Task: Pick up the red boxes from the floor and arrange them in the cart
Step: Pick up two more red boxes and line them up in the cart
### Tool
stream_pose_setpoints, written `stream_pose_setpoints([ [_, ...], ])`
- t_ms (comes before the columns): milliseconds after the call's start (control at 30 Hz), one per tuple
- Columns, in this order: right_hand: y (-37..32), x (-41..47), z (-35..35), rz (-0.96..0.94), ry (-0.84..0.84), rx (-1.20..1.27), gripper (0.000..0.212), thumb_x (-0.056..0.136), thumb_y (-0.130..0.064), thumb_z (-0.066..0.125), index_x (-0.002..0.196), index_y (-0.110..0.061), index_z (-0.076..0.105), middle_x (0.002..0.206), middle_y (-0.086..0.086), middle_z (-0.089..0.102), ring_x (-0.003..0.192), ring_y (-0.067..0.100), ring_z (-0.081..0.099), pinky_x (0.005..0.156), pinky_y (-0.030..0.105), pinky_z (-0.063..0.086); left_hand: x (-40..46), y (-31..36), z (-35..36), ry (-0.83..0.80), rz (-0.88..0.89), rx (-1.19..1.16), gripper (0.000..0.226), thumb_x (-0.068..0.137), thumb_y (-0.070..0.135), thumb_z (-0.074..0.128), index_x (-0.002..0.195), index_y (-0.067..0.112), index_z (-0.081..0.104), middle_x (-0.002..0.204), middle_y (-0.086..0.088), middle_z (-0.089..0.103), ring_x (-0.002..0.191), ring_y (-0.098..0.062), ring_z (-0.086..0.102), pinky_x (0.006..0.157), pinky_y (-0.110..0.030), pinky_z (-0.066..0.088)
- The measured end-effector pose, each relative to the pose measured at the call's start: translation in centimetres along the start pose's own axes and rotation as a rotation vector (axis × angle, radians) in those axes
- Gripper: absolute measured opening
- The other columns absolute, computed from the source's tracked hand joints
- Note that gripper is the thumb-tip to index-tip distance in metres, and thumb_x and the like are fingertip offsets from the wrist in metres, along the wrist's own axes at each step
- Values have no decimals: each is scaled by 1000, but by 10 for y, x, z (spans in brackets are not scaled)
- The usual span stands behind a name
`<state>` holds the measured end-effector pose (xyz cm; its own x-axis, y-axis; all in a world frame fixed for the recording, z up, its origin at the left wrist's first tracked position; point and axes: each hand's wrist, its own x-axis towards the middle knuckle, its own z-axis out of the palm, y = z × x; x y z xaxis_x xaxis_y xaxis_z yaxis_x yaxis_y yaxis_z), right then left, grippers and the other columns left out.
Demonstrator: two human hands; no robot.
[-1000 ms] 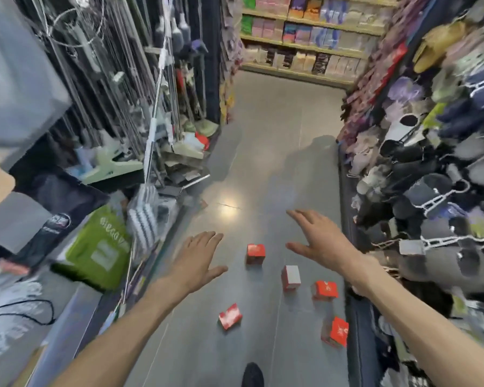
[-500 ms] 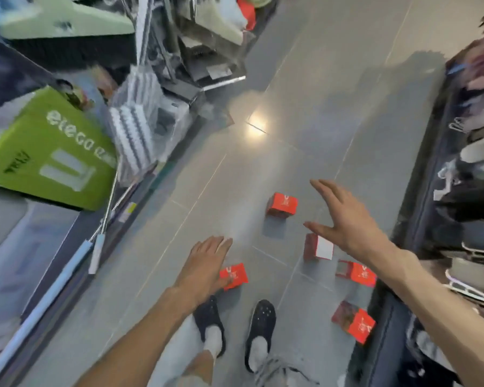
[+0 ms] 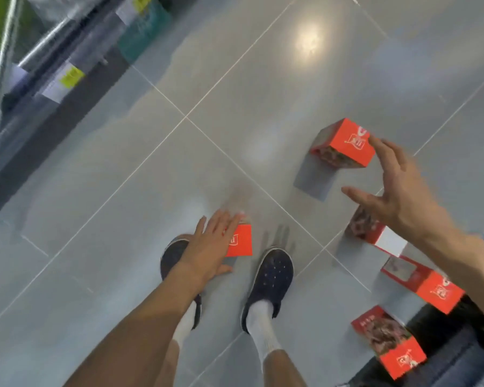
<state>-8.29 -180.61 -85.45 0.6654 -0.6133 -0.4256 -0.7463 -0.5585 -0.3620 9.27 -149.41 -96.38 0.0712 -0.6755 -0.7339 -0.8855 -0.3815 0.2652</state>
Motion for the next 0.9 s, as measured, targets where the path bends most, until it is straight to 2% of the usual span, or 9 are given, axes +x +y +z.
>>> stream_pose_setpoints([
  [67,17,7,21,27,-1,15,95,86,-35,79,161,-17,23,162,13,28,147,33,32,121,49,32,17,4,21,11,3,84,122,82,47,75,159,17,-14,168,-11,9,154,-33,13,123,-51,16],
  [133,32,9,35,42,-5,25,94,87,-37,77,161,-18,21,162,12,27,149,32,30,122,51,31,29,7,34,46,-21,108,104,87,23,65,160,19,-8,162,-10,22,146,-35,27,116,-48,27],
  [200,43,7,42,55,-24,12,94,88,-39,76,161,-19,20,162,11,27,148,32,31,121,50,32,34,8,33,64,-33,100,98,85,15,62,160,22,0,157,-6,31,140,-33,35,108,-45,34],
  [300,50,4,36,78,-37,-5,94,88,-38,77,160,-16,22,160,14,30,146,33,33,122,47,31,28,6,17,84,-11,38,97,77,21,69,157,24,16,151,0,41,131,-28,45,101,-40,38],
  [367,48,3,23,93,-27,18,93,88,-35,77,160,-13,23,160,16,31,147,34,33,122,48,30,20,3,-4,114,-4,1,94,76,26,71,156,22,22,151,1,42,132,-25,46,102,-38,37],
  [467,50,12,3,114,16,46,91,90,-35,77,160,-11,24,160,16,31,147,32,32,123,45,29,14,-5,-40,156,35,-46,94,73,29,77,153,17,31,152,-3,45,133,-28,48,103,-42,38],
  [567,62,29,-5,142,39,30,92,92,-41,73,161,-11,21,163,15,28,150,30,28,123,43,27,21,-13,-67,228,41,-58,94,65,26,82,147,11,41,142,-10,54,122,-34,55,96,-47,42],
  [733,85,77,23,146,-15,-61,107,86,-46,79,162,-12,13,165,17,22,151,36,24,123,51,27,55,-29,-85,324,41,-128,92,63,30,77,146,12,40,138,-12,56,119,-38,57,93,-50,42],
  [900,94,117,69,155,-110,-177,124,77,-47,85,163,-16,2,169,12,12,156,32,12,122,57,25,79,-44,-78,382,36,-175,90,65,37,71,146,11,40,137,-11,57,118,-37,58,93,-50,44],
])
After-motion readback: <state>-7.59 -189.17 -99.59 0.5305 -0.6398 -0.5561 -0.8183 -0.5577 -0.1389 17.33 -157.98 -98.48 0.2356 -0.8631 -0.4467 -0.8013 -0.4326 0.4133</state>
